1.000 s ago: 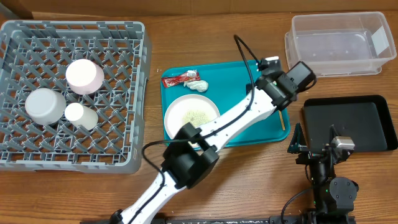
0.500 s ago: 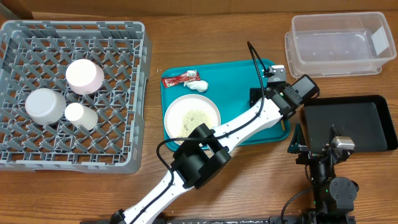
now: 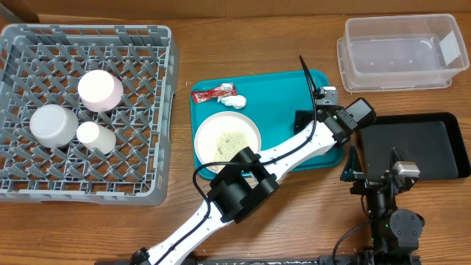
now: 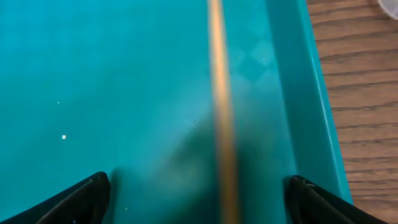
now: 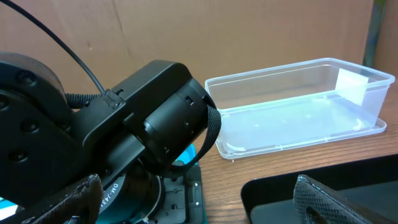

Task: Sort waste into correct bins and load items into the dishwasher
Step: 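Move the left gripper back to the remaining chopstick and grasp it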

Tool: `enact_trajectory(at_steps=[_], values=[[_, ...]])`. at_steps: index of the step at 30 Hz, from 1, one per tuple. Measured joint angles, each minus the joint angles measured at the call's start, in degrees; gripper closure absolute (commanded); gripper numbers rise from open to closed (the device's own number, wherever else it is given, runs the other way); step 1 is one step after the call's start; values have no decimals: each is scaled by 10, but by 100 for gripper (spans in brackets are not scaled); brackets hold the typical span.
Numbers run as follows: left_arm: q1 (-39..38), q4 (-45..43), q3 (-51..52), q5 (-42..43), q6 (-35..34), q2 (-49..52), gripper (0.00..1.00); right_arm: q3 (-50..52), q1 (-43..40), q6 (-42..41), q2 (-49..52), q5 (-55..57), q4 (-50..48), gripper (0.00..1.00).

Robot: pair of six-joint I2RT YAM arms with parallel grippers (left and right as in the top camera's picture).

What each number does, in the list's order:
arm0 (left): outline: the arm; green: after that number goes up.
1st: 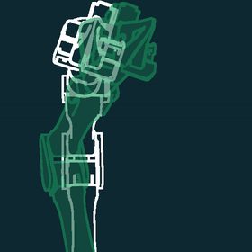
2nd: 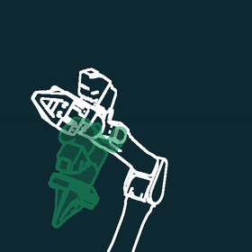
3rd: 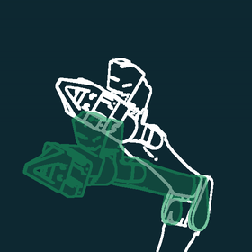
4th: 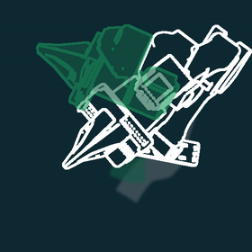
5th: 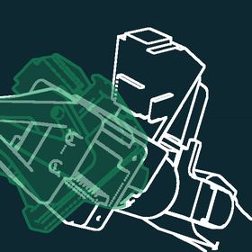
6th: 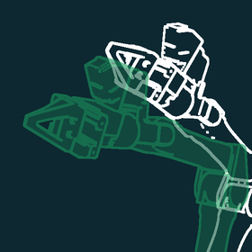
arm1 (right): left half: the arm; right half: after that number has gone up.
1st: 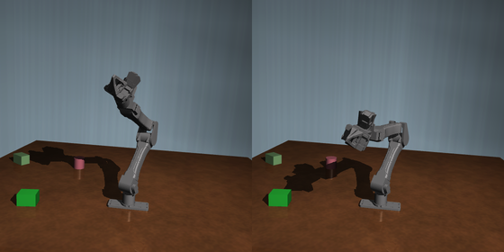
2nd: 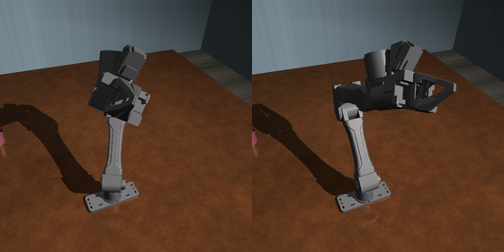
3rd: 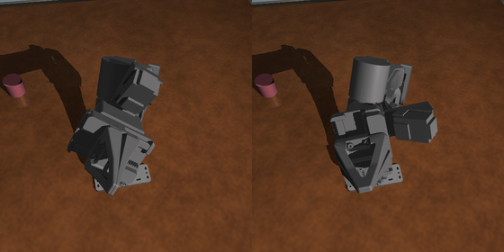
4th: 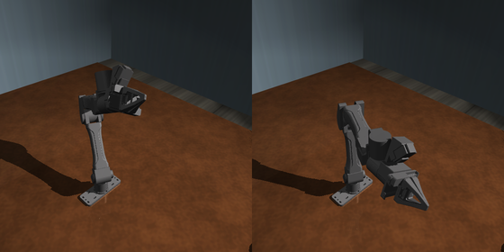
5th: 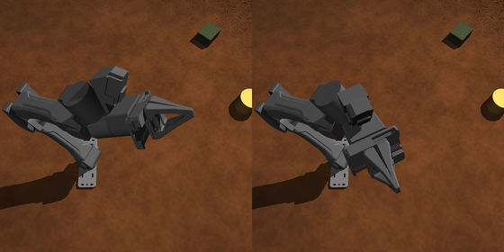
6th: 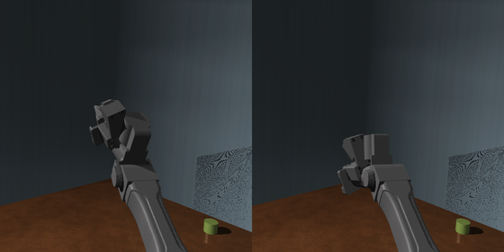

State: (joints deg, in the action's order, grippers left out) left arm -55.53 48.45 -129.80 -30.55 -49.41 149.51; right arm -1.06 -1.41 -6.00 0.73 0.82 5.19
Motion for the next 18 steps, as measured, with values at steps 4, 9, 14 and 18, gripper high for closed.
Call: enact_trajectory(at_steps=[4,9,14,18], values=[[0,0,0,1,0,0,20,0,0,0,0,0,0,1],[0,3,0,9,0,0,51,0,0,0,0,0,0,0],[0,15,0,13,0,0,80,0,0,0,0,0,0,0],[0,37,-2,9,8,0,96,0,0,0,0,0,0,0]])
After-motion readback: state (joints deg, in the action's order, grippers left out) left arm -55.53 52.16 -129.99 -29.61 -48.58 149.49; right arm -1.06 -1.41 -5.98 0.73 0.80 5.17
